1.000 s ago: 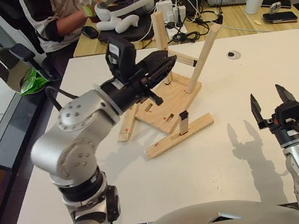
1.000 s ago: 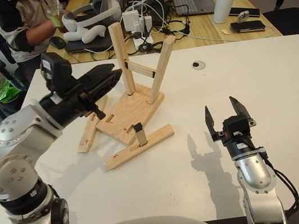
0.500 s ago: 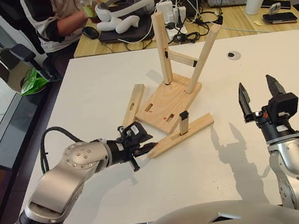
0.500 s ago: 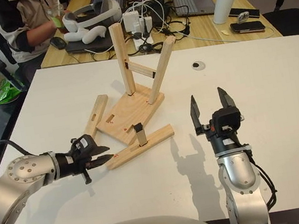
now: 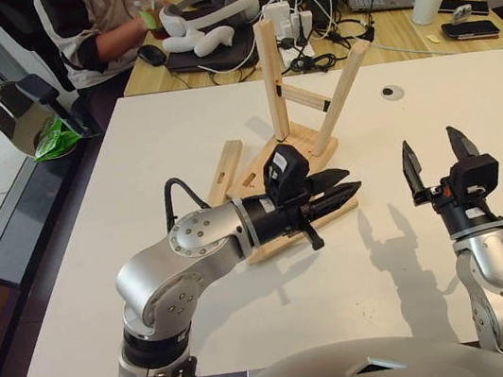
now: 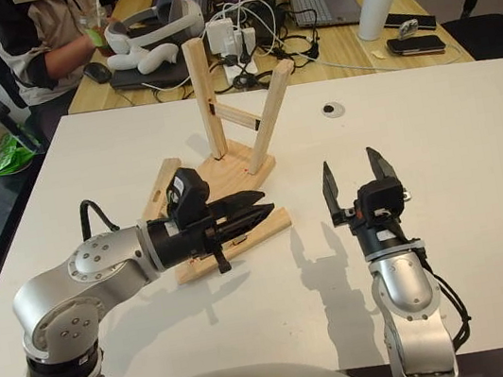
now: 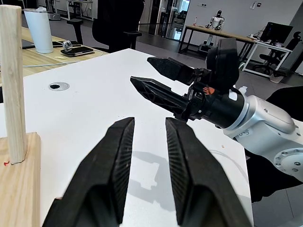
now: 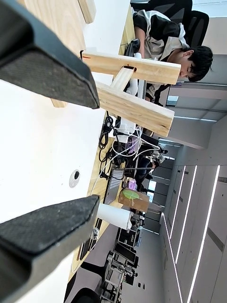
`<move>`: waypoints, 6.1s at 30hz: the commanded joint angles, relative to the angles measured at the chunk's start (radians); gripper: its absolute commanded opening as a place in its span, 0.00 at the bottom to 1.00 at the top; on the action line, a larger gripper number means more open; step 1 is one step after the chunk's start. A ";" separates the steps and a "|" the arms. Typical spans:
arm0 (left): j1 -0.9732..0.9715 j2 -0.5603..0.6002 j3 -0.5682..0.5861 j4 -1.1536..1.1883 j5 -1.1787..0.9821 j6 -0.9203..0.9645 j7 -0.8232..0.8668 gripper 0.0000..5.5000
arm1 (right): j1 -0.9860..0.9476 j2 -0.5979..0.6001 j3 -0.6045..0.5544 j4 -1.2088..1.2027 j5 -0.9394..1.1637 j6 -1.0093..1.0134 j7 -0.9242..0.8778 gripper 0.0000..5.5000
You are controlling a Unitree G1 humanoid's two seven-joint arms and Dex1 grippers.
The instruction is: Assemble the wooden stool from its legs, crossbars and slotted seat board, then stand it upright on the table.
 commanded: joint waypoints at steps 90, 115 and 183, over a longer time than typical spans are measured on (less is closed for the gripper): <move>-0.224 -0.287 -0.422 0.612 0.887 0.075 0.154 0.38 | -0.040 -0.018 -0.054 0.032 0.004 0.015 -0.007 0.62; -0.202 -0.235 -0.551 0.595 0.907 0.034 0.103 0.19 | -0.085 -0.043 -0.077 0.049 0.019 0.028 0.011 0.62; -0.314 -0.271 0.383 0.251 0.140 -0.335 0.202 0.19 | -0.978 -0.218 0.723 0.961 -0.167 0.206 1.007 0.62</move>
